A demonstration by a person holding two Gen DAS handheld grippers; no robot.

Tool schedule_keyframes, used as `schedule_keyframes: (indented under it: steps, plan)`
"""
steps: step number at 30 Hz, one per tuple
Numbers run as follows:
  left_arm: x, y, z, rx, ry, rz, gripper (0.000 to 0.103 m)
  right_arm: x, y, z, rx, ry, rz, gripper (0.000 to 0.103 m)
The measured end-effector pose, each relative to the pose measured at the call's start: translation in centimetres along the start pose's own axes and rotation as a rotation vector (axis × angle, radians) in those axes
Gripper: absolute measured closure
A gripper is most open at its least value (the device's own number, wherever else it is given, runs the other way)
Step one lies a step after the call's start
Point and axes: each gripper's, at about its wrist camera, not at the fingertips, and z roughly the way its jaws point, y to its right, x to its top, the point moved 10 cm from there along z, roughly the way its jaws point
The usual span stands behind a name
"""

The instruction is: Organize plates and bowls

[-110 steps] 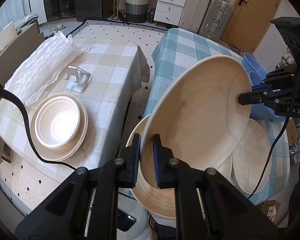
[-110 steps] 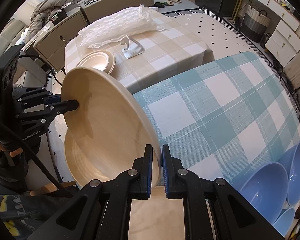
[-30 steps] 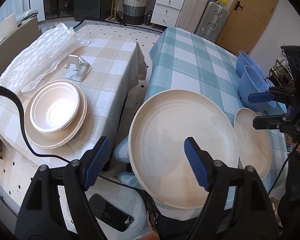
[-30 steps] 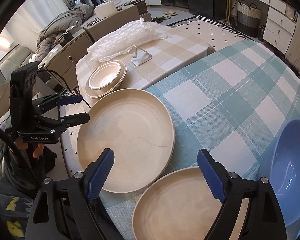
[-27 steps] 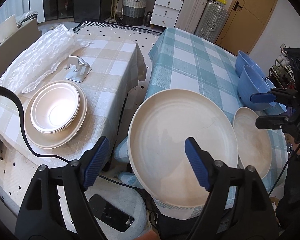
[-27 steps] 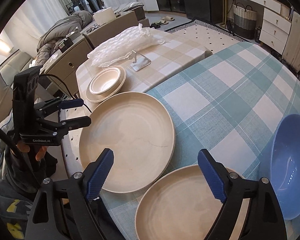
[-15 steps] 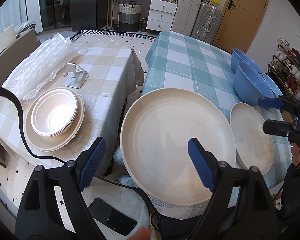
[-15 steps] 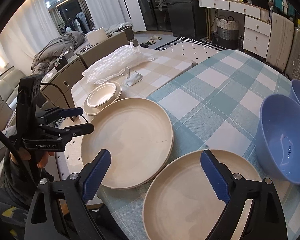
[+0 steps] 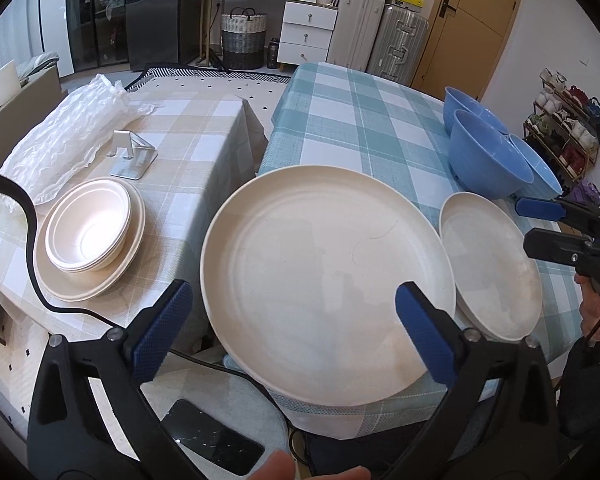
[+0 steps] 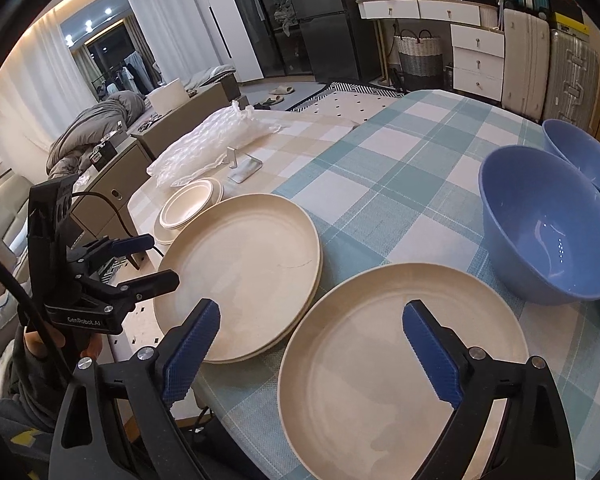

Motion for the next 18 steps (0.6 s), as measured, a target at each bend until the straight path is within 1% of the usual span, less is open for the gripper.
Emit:
schedule_keyframes:
  steps: [6, 18]
  plan:
    - [-0.25, 0.12, 0.09, 0.016, 0.009, 0.010, 0.002, -0.49, -0.02, -0.52, -0.005, 0.010, 0.010, 0.009]
    - [-0.65, 0.14, 0.03, 0.009, 0.013, 0.013, 0.002, -0.91, 0.17, -0.91, -0.040, 0.016, -0.002, 0.008]
